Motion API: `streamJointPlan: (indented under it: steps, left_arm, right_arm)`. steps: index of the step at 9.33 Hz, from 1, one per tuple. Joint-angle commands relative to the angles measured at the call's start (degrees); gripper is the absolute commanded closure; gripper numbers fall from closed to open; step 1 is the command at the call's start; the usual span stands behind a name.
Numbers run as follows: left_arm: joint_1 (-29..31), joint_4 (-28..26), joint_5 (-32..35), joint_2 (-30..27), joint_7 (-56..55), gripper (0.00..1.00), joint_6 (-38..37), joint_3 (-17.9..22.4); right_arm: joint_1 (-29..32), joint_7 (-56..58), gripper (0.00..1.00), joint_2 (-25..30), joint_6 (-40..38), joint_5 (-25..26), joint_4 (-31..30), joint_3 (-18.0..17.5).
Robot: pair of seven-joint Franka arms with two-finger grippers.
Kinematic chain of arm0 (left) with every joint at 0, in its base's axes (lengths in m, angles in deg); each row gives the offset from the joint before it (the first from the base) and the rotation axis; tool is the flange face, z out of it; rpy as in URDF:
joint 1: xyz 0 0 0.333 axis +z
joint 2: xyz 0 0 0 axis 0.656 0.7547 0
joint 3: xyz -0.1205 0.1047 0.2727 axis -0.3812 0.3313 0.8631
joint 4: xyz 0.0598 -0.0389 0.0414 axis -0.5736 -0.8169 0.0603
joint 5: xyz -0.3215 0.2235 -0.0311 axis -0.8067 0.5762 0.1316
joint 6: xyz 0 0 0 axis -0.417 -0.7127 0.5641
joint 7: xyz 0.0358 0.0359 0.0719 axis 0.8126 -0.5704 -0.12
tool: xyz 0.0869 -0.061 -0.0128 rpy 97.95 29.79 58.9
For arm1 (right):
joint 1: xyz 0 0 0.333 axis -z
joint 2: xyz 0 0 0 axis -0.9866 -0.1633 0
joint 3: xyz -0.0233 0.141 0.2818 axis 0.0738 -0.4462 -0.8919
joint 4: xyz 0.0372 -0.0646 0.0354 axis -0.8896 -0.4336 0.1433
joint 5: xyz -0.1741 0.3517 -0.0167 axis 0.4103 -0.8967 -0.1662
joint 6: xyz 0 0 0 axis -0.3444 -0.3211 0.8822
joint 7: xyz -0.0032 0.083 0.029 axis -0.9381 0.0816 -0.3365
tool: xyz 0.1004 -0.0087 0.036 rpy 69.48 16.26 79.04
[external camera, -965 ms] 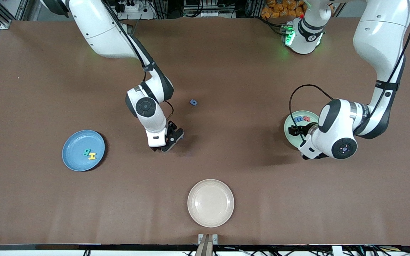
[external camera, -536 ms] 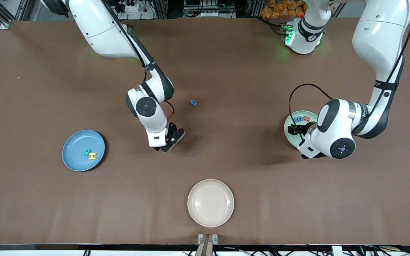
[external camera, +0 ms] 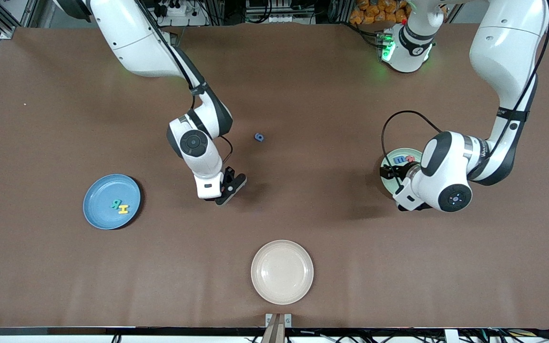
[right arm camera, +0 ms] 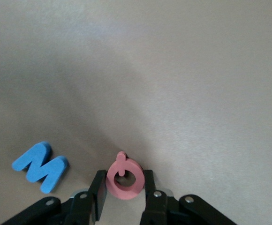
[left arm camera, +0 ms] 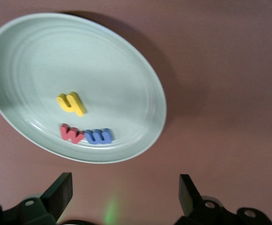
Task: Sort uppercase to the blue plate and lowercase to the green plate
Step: 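Carry the pink Q to the blue plate while the left gripper reaches the g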
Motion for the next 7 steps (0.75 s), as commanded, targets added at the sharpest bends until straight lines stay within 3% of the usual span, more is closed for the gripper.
streamJointPlan:
  steps: [1, 3, 5, 7]
  left_arm:
    - [-0.2, 0.0, -3.9, -1.0, -5.7, 0.00, -0.7, -1.8]
    - [0.0, 1.3, -5.1, -0.9, -12.5, 0.00, -1.0, -5.5]
    - [-0.8, 3.5, -11.4, 1.3, -24.6, 0.00, -1.0, -8.7]
    - [-3.1, 3.6, -15.4, 4.7, -33.3, 0.00, -0.3, -10.7]
  right_arm:
    - [1.5, -2.1, 1.00, 3.4, -3.9, -0.2, -0.2, 1.5]
    - [4.4, -2.5, 1.00, 7.4, -11.3, -0.2, -0.4, 3.7]
    - [7.1, -2.4, 1.00, 10.6, -18.4, -0.2, -1.2, 7.2]
    - [10.7, -2.4, 1.00, 12.4, -20.6, 0.6, -3.3, 9.1]
